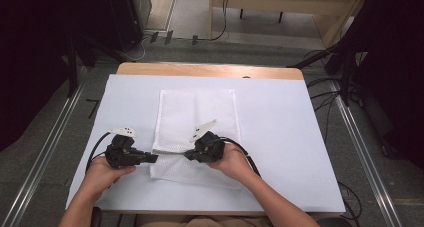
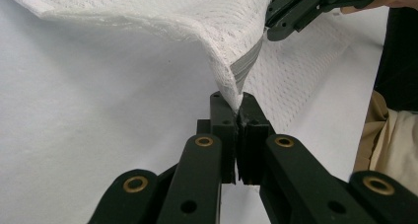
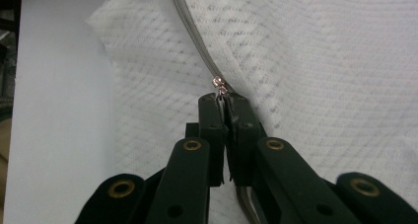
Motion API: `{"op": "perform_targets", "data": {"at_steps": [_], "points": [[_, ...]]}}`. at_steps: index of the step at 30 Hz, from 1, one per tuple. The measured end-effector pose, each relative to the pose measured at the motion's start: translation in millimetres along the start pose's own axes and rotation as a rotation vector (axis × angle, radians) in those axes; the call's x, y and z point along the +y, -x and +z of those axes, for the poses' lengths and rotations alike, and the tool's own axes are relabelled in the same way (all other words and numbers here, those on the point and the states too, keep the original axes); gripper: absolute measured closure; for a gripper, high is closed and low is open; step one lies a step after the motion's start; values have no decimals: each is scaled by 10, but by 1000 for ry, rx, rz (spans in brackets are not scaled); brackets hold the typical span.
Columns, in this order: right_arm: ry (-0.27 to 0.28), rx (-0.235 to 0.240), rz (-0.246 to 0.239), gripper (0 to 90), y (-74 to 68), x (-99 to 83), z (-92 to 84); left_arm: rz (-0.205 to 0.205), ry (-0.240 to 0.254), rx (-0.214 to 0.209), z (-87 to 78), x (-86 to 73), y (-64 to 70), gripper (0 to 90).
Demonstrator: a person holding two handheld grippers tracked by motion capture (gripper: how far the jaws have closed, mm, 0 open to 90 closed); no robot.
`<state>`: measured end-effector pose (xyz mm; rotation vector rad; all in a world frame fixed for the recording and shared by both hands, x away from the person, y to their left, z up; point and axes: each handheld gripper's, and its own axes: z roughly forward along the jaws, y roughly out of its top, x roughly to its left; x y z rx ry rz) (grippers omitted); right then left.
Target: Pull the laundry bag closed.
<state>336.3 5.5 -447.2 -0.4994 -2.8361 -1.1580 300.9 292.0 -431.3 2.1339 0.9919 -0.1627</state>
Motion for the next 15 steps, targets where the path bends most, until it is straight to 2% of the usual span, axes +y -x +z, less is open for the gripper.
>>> {"op": "perform_targets", "data": {"at_steps": [10,15], "points": [[-1,0,16,884,34,-72,-63,-3,2,5,-2,-5,0,887],[6,5,13,884,42,-104,-87,9,4,7,3,-7,3,886]]}}
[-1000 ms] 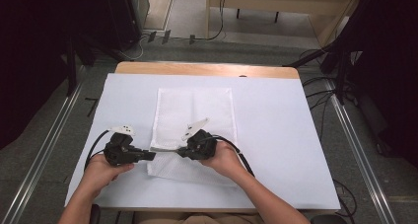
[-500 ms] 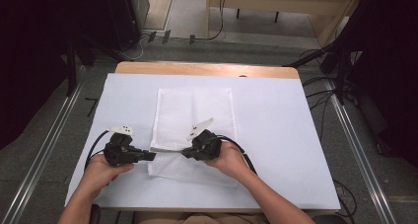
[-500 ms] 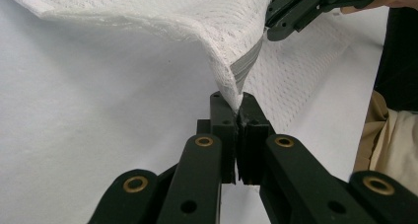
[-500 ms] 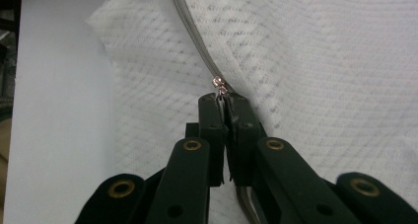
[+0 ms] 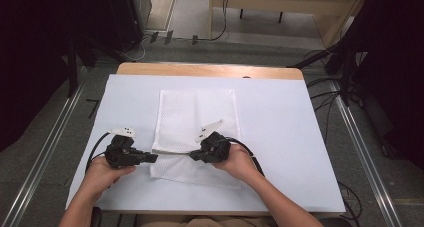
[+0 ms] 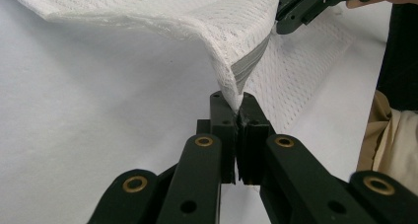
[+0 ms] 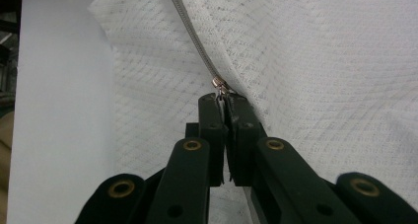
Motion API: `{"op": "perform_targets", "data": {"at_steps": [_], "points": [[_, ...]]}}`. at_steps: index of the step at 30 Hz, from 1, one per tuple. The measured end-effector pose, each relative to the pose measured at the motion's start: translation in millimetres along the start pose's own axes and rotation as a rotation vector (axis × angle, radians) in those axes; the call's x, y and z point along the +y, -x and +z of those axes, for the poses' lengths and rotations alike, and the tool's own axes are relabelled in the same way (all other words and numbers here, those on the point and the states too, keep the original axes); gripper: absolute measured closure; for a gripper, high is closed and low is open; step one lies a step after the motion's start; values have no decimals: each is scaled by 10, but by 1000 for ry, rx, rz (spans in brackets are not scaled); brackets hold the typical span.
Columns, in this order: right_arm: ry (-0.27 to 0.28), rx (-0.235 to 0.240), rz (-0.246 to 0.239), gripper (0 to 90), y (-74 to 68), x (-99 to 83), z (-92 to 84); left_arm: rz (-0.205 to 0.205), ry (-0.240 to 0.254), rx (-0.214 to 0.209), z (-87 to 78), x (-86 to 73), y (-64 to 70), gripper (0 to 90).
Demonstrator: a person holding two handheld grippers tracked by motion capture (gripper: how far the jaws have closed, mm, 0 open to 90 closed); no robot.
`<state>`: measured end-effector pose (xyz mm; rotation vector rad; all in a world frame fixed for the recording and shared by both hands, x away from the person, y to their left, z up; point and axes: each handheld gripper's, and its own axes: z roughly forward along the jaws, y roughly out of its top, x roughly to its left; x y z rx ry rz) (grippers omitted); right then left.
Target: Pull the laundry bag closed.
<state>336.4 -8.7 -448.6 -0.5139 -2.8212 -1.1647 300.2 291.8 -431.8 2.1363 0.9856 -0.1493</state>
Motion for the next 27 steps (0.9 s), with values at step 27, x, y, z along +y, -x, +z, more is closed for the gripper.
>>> {"op": "perform_targets", "data": {"at_steps": [27], "points": [[-19,-14,34,884,58,-128,-120,-23,-4,4,-38,-19,-27,892]]}}
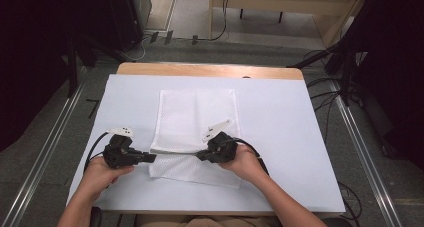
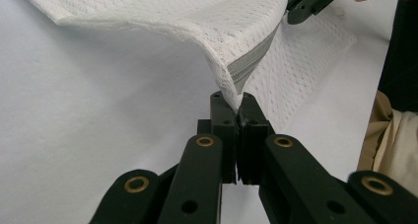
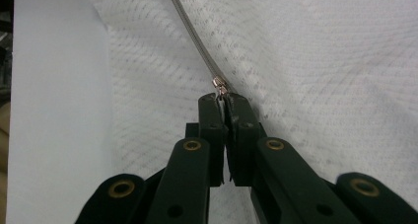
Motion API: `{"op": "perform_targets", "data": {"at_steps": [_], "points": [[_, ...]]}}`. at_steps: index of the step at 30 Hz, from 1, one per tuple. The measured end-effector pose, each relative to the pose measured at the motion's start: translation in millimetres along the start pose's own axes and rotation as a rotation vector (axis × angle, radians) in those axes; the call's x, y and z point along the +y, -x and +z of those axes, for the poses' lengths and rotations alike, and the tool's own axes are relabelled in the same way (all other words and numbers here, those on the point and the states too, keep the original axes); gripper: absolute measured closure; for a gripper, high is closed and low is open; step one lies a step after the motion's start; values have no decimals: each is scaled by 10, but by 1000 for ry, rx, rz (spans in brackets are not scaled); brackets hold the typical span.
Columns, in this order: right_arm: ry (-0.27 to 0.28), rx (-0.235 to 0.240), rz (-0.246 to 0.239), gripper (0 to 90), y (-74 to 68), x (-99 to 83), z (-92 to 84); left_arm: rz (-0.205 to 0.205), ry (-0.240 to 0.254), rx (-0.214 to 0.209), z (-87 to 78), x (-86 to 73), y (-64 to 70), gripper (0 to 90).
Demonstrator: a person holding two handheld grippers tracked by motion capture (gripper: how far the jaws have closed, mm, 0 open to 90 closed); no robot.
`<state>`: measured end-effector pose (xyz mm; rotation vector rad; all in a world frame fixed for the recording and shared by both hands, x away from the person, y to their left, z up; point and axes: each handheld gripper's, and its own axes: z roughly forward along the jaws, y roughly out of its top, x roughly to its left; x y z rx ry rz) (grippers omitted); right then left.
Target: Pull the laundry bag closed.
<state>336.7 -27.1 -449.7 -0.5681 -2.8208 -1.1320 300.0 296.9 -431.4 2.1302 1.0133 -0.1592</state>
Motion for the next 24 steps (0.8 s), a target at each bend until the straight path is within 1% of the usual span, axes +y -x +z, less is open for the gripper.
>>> {"op": "perform_targets", "data": {"at_steps": [6,9,13,15,16,18,19,22,24], "points": [[-1,0,10,884,22,-33,-40,3,1,1,1,-1,2,891],[-13,-8,11,884,42,-58,-59,1,3,2,-12,-6,-3,891],[-12,-14,22,884,82,-96,-99,-5,1,-2,-9,-8,-9,891],[-13,-16,19,884,93,-113,-121,-4,1,-3,-12,-7,-13,891],[-16,-17,27,884,95,-123,-132,-5,2,-3,-12,-8,-11,891],[-16,-17,26,883,114,-146,-143,-7,0,-2,-10,-9,-10,890],[-16,-12,42,883,112,-153,-150,-8,1,-4,-10,-9,-10,890],[-17,-16,33,883,120,-182,-174,-6,2,-4,-12,-12,-10,891],[-20,-15,35,883,121,-203,-196,-7,-1,-4,-10,-13,-12,890]]}}
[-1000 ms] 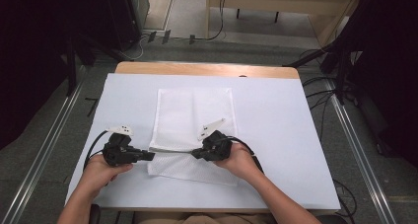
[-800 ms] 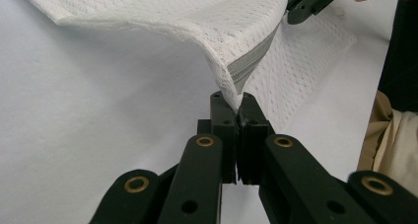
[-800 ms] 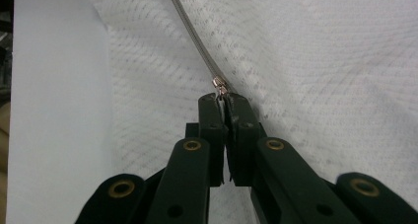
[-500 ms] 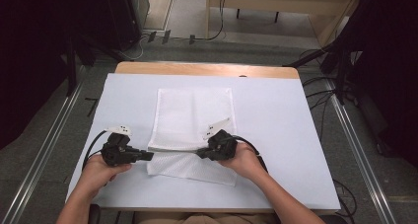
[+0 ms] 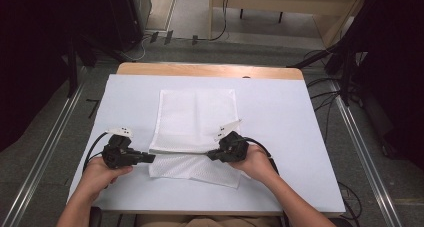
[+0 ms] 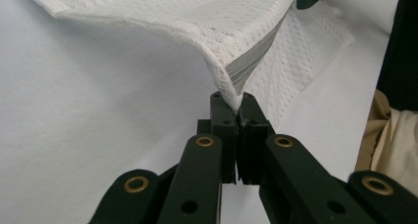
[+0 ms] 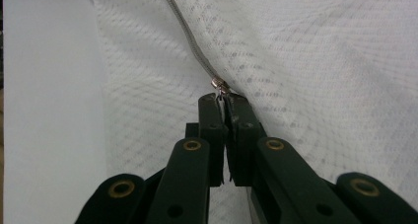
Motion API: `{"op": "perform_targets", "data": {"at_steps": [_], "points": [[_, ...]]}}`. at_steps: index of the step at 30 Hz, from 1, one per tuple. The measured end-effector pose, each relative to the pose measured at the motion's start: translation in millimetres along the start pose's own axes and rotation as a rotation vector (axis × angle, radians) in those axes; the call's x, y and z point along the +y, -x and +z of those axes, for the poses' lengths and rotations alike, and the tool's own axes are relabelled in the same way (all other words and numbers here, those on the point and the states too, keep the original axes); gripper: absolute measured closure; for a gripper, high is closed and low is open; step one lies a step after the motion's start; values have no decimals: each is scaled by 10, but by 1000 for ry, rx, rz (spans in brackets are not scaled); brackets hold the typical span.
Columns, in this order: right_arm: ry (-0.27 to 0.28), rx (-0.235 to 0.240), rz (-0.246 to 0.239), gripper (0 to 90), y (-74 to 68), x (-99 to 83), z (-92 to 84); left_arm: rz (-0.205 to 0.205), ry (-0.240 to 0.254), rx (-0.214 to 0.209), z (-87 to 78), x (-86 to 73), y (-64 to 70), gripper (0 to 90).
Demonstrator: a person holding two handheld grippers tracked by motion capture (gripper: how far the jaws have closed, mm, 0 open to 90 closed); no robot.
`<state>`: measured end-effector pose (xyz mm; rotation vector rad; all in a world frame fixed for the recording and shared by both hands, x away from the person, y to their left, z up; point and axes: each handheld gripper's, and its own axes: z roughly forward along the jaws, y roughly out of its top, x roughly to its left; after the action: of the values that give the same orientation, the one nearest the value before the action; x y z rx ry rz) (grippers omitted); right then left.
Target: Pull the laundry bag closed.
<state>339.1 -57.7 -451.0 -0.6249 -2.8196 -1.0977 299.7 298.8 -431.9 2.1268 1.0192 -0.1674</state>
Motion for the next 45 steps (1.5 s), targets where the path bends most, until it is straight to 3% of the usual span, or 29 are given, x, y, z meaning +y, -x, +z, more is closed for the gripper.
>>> {"op": "perform_targets", "data": {"at_steps": [18,30,45], "points": [[0,-17,50,883,108,-198,-201,-8,3,2,-9,-3,-15,889],[-8,-26,46,883,121,-274,-282,-6,-2,-3,-11,-10,-19,889],[-20,-44,67,883,227,-551,-519,12,-36,-17,35,1,-7,890]]}}
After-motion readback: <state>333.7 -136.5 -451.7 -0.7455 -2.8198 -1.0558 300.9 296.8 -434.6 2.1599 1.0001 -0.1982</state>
